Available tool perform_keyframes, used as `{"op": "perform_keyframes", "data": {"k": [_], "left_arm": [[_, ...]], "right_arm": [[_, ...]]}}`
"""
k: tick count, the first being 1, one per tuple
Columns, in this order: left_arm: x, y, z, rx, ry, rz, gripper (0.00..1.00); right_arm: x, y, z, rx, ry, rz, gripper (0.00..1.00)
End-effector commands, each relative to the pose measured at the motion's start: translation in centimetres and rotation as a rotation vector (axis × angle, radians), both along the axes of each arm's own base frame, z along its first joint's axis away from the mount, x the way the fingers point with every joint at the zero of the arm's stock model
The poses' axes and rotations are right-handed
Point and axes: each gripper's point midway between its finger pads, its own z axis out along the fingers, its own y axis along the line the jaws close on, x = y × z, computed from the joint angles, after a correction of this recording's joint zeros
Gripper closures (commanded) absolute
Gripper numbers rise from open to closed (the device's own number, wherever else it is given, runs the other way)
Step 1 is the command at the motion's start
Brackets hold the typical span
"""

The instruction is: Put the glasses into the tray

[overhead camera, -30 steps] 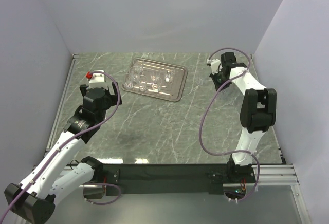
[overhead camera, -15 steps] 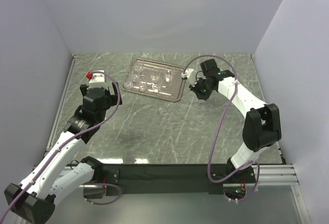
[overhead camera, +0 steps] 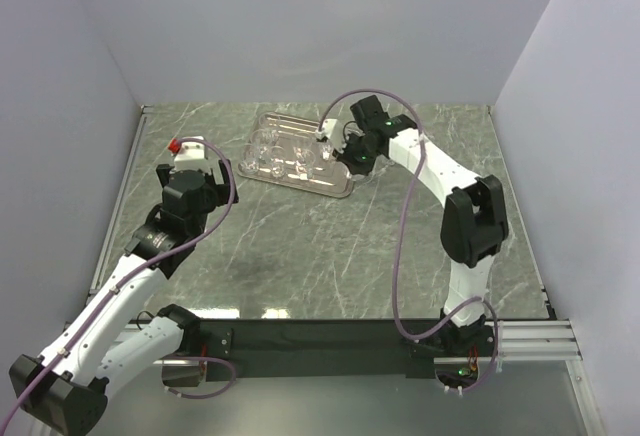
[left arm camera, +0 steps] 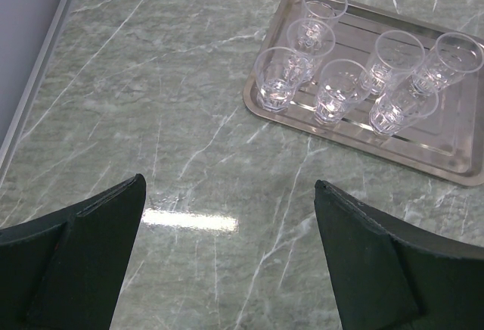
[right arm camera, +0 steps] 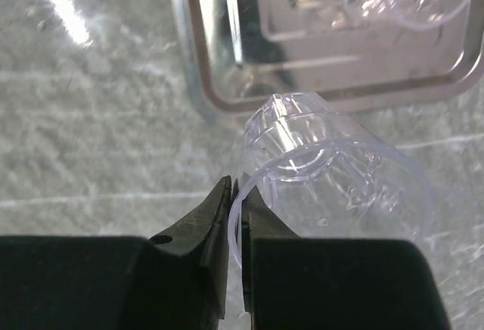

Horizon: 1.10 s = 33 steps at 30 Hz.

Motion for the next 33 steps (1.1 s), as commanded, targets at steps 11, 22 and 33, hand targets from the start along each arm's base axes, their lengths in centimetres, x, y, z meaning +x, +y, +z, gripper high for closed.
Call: {"op": "perform_keyframes", "data": {"k": [11,22,33], "left_arm": [[0.7,-0.1,0.1,0.003,-0.015,0.000,0.01],[0.7,-0.2,0.2,-0.001,-0.016,-0.008,0.00],[0.5,0.0,0.4,-0.004,-0.024,0.000,0.01]], "right_arm": [[6.1,4.1,-0.8,-0.016,-0.092,-0.013,0.99],[7.9,4.2,-1.7,-0.044,-0.116,-0.047,0.83],[8.0,3.8,1.1,-0.033,-0.177,-0.077,0.67]]}}
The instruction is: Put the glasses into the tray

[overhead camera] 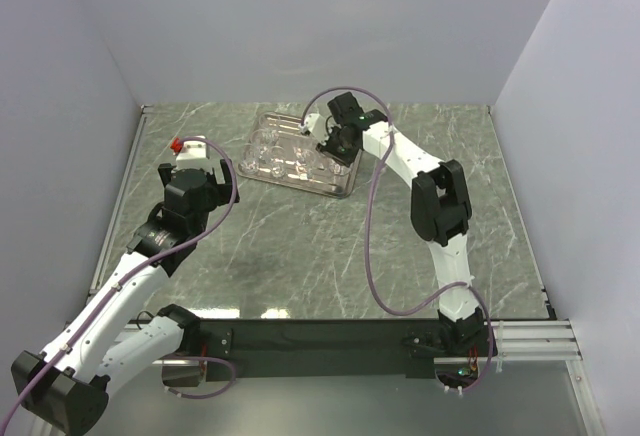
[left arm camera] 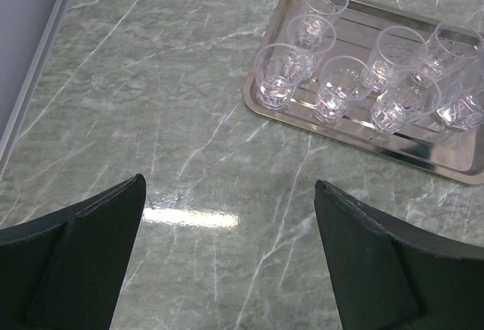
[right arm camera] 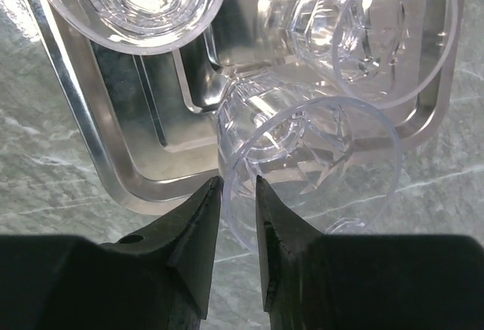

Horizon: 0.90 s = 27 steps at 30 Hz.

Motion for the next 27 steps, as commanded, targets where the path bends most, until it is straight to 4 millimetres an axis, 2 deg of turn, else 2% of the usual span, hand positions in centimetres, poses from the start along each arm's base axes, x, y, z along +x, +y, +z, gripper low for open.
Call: {"op": "perform_keyframes", "data": {"k": [1,2,4,5,7,8,12,14,15,23,24,26,27], "left_arm": [[0.2,0.2,0.9,-0.008,-0.038,0.004,0.01],[0.2,0.2,0.8,-0.007,-0.036,0.004,0.01],[0.2,0.2,0.9,-0.009,-0.039,0.004,0.00],[0.2,0.2,1.1,-0.010,-0.042,0.002,0.01],[0.1,0.1,1.0,-0.009,-0.039,0.001,0.01],[0.1,0.1,1.1,-0.010,-0.042,0.001,0.01],[0.1,0.3,1.1,-0.010,-0.045,0.007,0.01],[0.1,0.3,1.1,-0.011,-0.044,0.006,0.01],[0.0,0.3,1.2,-0.011,-0.046,0.009,0.01],[0.0,0.3,1.2,-0.011,-0.047,0.007,0.00],[0.1,0.3,1.1,-0.010,-0.045,0.008,0.01],[0.1,0.3,1.1,-0.009,-0.042,0.007,0.01],[0.1,0.3,1.0,-0.009,-0.041,0.005,0.01]], "right_arm": [[1.0,0.7,5.6,0.059,-0.126,-0.014,0.67],[0.9,0.7,7.0,0.077,-0.151,-0.016,0.67],[0.2,0.6,7.7,0.089,-0.156,-0.013,0.66],[0.0,0.4,9.0,0.107,-0.179,-0.018,0.67],[-0.6,0.1,9.3,0.114,-0.178,-0.023,0.66],[-0.9,0.1,10.3,0.132,-0.195,-0.021,0.66],[-2.2,-0.4,10.4,0.146,-0.185,-0.032,0.66],[-2.3,-0.8,11.0,0.160,-0.201,-0.052,0.66],[-2.3,-1.1,10.7,0.162,-0.195,-0.066,0.65],[-0.3,-4.7,11.0,0.268,-0.178,-0.258,0.57],[0.4,-5.9,11.0,0.277,-0.179,-0.298,0.56],[1.2,-7.0,10.7,0.313,-0.166,-0.366,0.54],[2.0,-8.6,10.6,0.323,-0.166,-0.415,0.52]]}}
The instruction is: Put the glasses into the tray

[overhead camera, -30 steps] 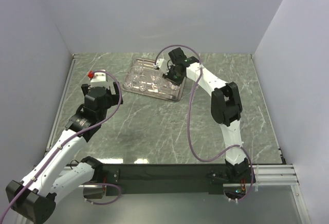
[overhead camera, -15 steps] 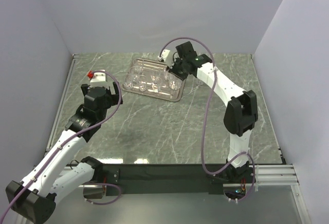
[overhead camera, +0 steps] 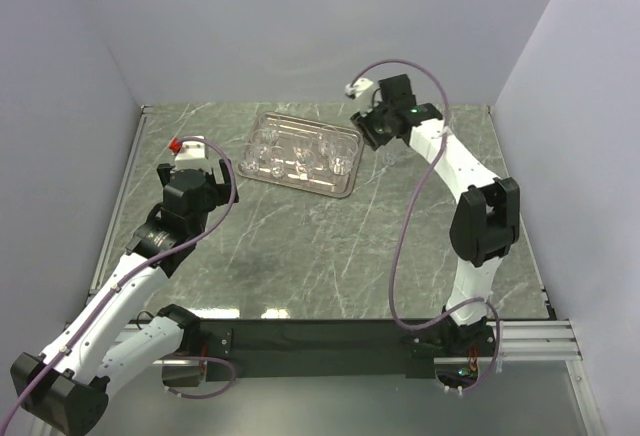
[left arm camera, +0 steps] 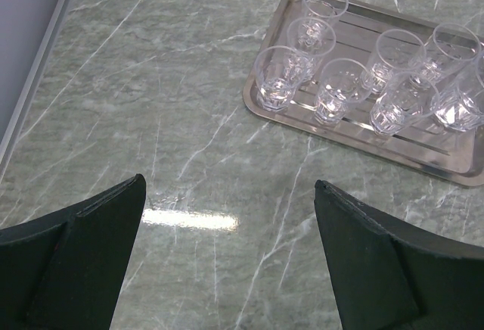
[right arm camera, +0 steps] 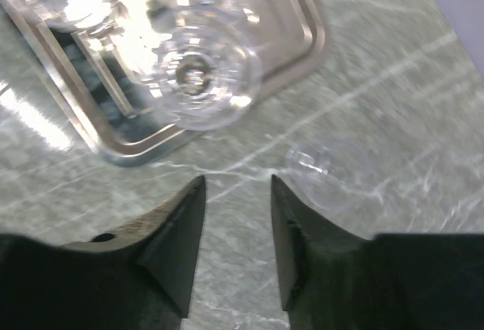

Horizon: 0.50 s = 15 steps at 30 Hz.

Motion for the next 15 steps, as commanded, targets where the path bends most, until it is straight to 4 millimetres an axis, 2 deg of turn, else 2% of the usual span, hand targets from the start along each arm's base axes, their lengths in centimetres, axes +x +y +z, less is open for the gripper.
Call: {"op": "perform_keyframes", "data": {"k": [1,2,3,8,11,15], "left_arm": [[0.2,0.1,0.9,-0.007,-0.036,0.002,0.01],[0.2,0.1,0.7,-0.004,-0.032,0.001,0.00],[0.2,0.1,0.7,-0.005,-0.032,0.000,0.01],[0.3,0.1,0.7,-0.006,-0.031,0.000,0.01],[0.3,0.0,0.7,-0.005,-0.030,-0.001,0.00],[0.4,0.0,0.5,-0.001,-0.024,0.000,0.01]], "right_arm": [[2.6,-2.8,1.0,0.130,-0.017,-0.173,0.51],[3.1,-3.4,1.1,0.151,-0.020,-0.204,0.49],[3.8,-5.0,0.9,0.170,-0.017,-0.252,0.44],[6.2,-8.6,-0.6,0.260,-0.019,-0.515,0.26],[7.0,-9.7,-1.8,0.291,-0.004,-0.610,0.25],[7.4,-10.3,-3.0,0.300,0.012,-0.655,0.27]]}}
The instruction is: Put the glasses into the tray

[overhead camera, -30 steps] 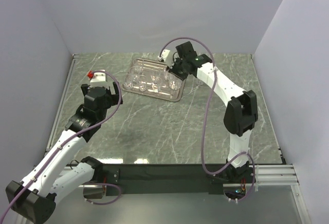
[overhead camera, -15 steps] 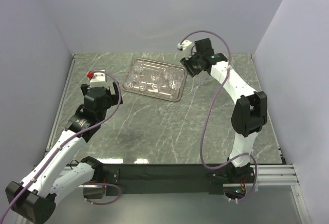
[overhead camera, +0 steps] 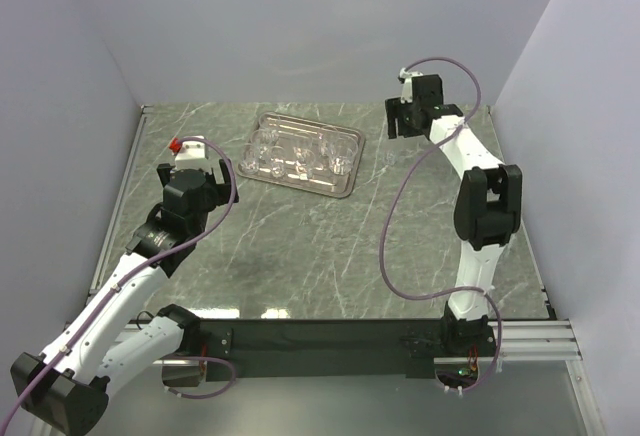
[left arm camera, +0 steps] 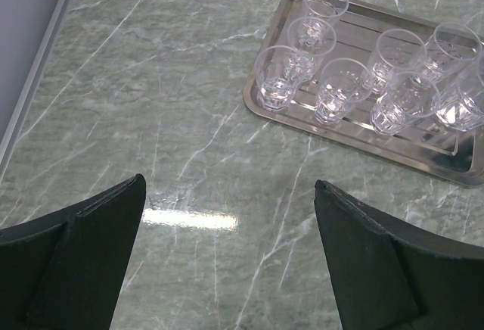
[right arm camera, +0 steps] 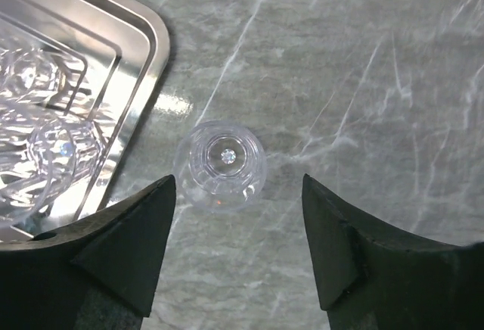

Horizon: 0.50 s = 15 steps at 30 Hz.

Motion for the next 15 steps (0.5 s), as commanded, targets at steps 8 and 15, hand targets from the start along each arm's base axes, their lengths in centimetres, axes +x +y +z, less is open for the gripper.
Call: {"op": "perform_keyframes", "data": {"k": [8,15], "left_arm": [[0.5,0.0,0.5,-0.002,-0.025,-0.002,0.01],[0.6,-0.2,0.3,-0.002,-0.018,-0.007,0.01]], "right_arm": [[1.8,-2.1,-2.3,0.044,0.010,-0.162,0.34],[2.0,-3.2,-4.4,0.038,0.049,-0.172,0.44]]}}
